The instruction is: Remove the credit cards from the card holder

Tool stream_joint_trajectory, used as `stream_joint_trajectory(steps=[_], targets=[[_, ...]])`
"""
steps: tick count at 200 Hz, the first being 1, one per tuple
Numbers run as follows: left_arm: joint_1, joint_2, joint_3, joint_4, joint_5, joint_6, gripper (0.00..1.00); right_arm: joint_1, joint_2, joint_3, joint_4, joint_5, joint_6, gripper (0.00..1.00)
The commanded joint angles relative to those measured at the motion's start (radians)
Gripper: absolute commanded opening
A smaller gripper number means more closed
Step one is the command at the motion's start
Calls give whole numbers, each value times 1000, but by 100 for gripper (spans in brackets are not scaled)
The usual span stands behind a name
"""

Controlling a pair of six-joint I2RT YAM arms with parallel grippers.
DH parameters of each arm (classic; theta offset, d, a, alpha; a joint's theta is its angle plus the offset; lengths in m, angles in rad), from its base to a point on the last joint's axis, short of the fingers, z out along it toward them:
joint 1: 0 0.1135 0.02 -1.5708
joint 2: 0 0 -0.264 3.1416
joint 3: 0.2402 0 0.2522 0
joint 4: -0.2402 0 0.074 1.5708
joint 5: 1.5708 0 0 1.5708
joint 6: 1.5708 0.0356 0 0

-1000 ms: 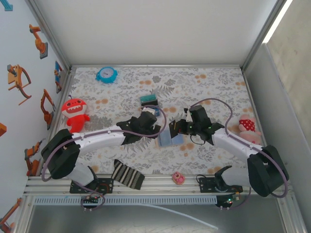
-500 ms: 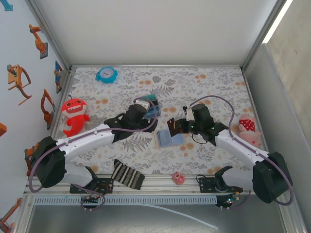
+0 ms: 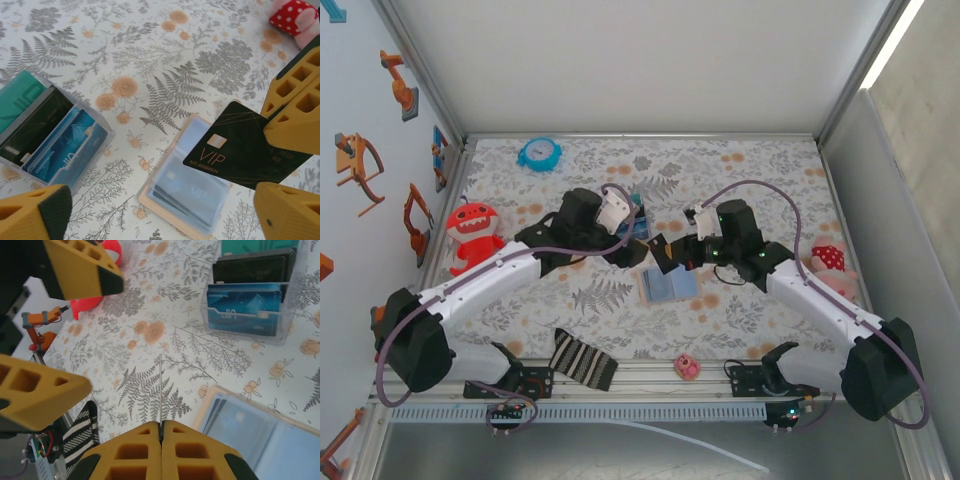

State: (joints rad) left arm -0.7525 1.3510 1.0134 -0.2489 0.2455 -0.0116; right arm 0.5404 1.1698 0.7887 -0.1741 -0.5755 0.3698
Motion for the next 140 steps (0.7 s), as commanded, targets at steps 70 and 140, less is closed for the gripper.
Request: stream_joint_trajectory(steps=[70,140], targets=[[43,112,84,-80,336,122,73,25,-25,48,-3,-118,-67,0],[42,151,111,-110,446,152,39,31,-16,56,12,-153,-75,0]])
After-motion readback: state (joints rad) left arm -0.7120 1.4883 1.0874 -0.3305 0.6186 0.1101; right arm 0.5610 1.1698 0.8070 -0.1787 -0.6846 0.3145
